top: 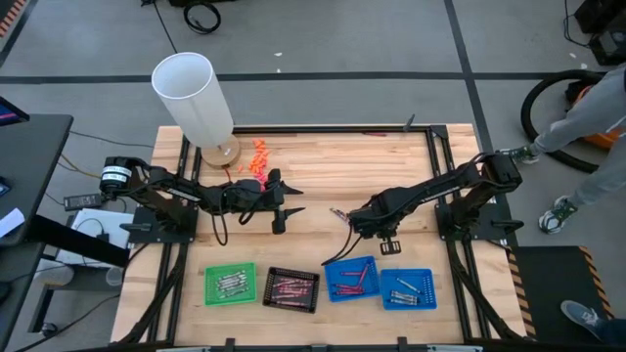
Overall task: Sort crayons
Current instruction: Put the black crayon into the right blue bin
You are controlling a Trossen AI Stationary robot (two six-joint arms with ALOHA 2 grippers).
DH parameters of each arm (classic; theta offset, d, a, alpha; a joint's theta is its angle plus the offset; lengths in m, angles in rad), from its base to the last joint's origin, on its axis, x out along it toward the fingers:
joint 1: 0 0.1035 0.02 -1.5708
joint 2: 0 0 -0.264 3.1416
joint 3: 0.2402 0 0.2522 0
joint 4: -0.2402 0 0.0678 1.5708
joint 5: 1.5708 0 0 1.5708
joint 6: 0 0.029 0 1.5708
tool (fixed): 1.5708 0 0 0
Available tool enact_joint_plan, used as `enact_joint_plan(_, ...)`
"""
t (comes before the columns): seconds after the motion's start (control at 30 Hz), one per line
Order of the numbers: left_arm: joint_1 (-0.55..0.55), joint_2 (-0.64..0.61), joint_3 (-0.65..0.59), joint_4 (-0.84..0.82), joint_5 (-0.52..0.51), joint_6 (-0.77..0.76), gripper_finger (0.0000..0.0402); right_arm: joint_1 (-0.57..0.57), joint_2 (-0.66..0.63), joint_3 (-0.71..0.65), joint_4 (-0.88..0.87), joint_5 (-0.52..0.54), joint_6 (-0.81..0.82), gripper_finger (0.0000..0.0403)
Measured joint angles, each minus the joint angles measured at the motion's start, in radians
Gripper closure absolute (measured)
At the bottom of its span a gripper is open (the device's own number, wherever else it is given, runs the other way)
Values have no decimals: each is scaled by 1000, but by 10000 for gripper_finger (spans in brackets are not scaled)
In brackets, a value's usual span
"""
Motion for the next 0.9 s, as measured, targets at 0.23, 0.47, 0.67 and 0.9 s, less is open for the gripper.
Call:
enact_joint_plan(0.23,1,0,0,0,0,0,166,63,-1,77,-79,-69,119,362)
enact_joint_plan(0.47,1,0,0,-5,0,0,166,181,-2,122,-102,-134,309,362)
enact_joint_plan(0.67,1,0,0,-5,0,-2,166,324,-2,143,-103,-149,511,362)
enact_joint_plan(0.9,1,0,0,1,86,-9,166,465,-2,146,-63,-131,744,362)
